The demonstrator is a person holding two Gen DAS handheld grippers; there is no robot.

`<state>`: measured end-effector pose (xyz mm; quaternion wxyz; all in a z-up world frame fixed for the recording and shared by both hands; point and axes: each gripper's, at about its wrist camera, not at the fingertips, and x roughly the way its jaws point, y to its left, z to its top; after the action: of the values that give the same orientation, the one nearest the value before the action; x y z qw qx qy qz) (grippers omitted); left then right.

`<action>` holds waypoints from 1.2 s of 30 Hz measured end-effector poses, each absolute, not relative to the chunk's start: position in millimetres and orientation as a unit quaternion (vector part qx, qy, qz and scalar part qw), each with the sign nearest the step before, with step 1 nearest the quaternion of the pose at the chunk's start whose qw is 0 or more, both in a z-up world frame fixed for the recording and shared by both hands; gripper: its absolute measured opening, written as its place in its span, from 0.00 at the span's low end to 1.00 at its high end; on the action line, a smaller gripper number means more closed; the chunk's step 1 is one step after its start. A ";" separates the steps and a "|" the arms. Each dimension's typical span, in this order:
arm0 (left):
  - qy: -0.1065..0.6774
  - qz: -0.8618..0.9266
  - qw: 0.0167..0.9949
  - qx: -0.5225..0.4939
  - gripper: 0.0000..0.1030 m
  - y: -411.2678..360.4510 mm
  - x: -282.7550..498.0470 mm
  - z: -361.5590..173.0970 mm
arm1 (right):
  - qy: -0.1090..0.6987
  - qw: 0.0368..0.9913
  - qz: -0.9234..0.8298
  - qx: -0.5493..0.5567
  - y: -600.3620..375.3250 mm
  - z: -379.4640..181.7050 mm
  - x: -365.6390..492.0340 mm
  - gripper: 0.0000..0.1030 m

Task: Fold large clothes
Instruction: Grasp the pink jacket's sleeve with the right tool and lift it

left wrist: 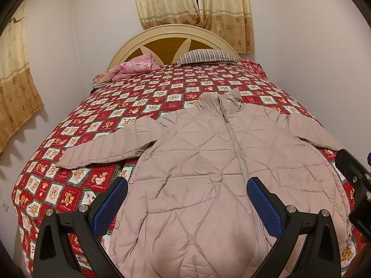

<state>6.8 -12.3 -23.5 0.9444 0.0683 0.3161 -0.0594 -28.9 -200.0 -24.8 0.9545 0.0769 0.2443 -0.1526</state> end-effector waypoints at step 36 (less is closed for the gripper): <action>0.381 -0.035 0.922 0.069 0.99 -37.0 225.2 -154.9 | 0.380 0.863 -0.303 0.139 -368.6 -107.2 79.5 1.00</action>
<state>225.2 -37.0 -154.9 0.9216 0.0687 0.3805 -0.0349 79.5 -368.6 -107.2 0.8628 0.1386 0.3799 -0.3033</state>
